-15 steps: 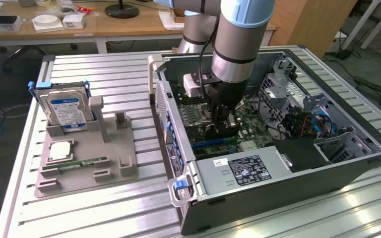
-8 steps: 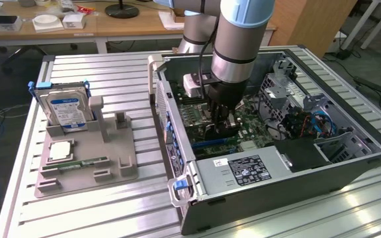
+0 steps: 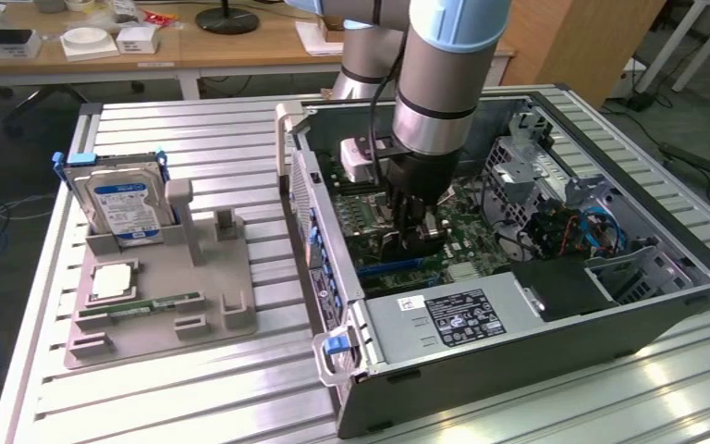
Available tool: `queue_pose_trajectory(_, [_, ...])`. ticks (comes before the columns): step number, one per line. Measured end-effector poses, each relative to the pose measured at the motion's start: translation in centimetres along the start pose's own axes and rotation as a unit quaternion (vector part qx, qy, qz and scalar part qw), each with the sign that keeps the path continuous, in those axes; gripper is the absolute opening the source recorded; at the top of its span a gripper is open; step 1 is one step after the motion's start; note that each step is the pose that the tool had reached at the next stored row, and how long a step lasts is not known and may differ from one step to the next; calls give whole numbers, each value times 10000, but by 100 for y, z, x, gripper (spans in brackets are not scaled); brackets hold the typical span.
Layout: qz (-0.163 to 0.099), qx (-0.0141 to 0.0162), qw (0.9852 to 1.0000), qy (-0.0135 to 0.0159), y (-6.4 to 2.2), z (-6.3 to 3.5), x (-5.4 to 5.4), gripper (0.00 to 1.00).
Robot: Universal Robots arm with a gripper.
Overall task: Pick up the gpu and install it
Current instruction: 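Insert the gpu into the slot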
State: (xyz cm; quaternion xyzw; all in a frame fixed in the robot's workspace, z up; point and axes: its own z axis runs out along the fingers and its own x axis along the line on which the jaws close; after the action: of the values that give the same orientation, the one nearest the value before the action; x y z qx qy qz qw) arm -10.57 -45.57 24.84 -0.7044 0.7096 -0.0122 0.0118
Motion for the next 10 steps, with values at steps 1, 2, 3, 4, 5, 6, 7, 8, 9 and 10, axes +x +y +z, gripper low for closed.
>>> queue_pose_trajectory(1, [0,0,10000,0,1,1,0,27])
queue_pose_trajectory(2, [0,0,10000,1,1,1,1,27])
queue_pose_trajectory(3, [1,0,10000,0,0,2,1,27])
queue_pose_trajectory(4, [2,0,10000,0,-2,2,2,27])
queue_pose_trajectory(5, [2,-1,10000,-1,-6,3,3,27])
queue_pose_trajectory(6, [1,-1,10000,0,-18,3,4,27])
queue_pose_trajectory(7, [1,0,10000,0,-35,4,4,27])
queue_pose_trajectory(8, [1,0,10000,0,-44,4,4,27])
queue_pose_trajectory(9, [1,0,10000,0,-47,4,5,27])
queue_pose_trajectory(10, [1,0,10000,0,-47,4,4,27])
